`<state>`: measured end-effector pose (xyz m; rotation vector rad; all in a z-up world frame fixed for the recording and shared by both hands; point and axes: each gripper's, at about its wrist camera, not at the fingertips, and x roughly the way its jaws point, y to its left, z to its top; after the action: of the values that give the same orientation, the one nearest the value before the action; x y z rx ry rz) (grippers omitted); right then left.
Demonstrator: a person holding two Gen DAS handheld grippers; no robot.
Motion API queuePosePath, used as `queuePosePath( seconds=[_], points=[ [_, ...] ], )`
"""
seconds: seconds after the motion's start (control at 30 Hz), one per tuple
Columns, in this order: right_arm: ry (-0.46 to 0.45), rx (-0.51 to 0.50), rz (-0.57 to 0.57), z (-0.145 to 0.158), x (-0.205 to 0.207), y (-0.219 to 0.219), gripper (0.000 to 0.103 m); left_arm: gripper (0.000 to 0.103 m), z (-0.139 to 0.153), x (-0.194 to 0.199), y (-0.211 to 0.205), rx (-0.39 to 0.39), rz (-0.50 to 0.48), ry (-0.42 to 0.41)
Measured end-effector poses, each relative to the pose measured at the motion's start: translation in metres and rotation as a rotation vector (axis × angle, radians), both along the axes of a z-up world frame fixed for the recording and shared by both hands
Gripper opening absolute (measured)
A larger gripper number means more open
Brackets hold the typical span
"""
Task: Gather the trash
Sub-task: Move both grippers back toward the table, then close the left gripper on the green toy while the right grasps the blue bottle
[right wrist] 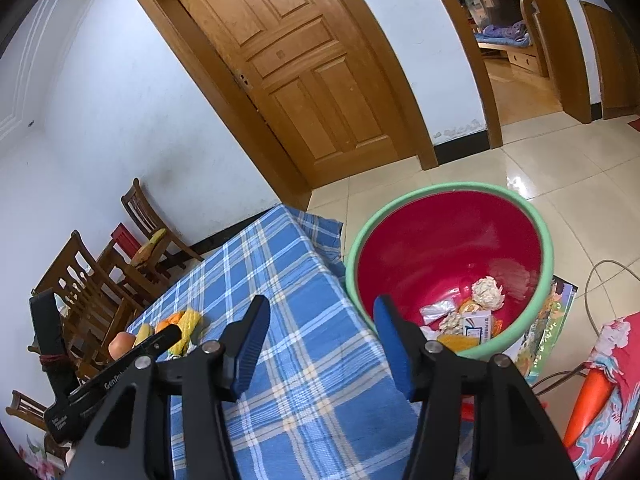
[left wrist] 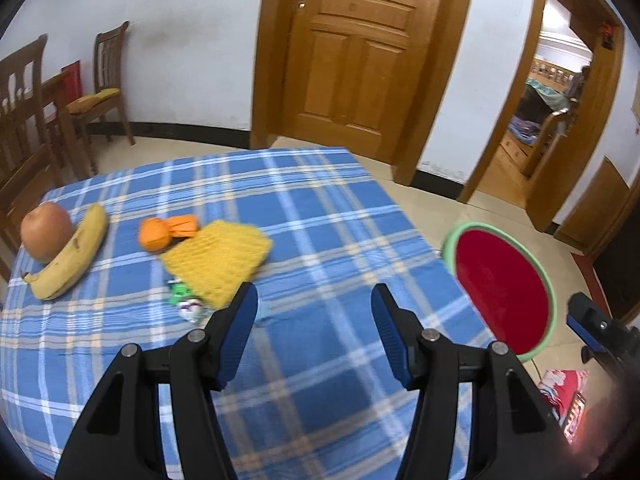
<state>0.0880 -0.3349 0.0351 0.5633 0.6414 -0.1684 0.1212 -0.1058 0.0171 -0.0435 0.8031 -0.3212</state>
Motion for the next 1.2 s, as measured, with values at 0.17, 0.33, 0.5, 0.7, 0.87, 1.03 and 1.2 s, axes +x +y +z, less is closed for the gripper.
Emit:
queuePosePath(
  seconds=[0.17, 0.33, 0.5, 0.7, 0.87, 1.03, 1.2],
  points=[
    [0.014, -0.005, 0.014, -0.002, 0.006, 0.007, 0.058, 0.059, -0.007, 0.007, 0.021, 0.013, 0.042, 0.011],
    [0.021, -0.007, 0.026, -0.004, 0.012, 0.015, 0.058, 0.059, -0.019, 0.017, 0.041, 0.05, 0.093, 0.018],
    [0.033, -0.01, 0.048, -0.006, 0.018, 0.024, 0.058, 0.059, -0.038, 0.028, 0.06, 0.074, 0.142, 0.059],
    [0.049, -0.016, 0.062, -0.009, 0.024, 0.031, 0.058, 0.044, -0.05, 0.036, 0.072, 0.079, 0.175, 0.087],
    [0.057, -0.016, 0.072, -0.011, 0.026, 0.035, 0.058, 0.041, -0.058, 0.043, 0.072, 0.076, 0.176, 0.108],
    [0.065, -0.016, 0.086, -0.012, 0.03, 0.04, 0.058, 0.033, -0.062, 0.046, 0.069, 0.072, 0.166, 0.11],
    [0.073, -0.019, 0.1, -0.014, 0.033, 0.045, 0.058, 0.028, -0.061, 0.044, 0.072, 0.052, 0.156, 0.11]
  ],
)
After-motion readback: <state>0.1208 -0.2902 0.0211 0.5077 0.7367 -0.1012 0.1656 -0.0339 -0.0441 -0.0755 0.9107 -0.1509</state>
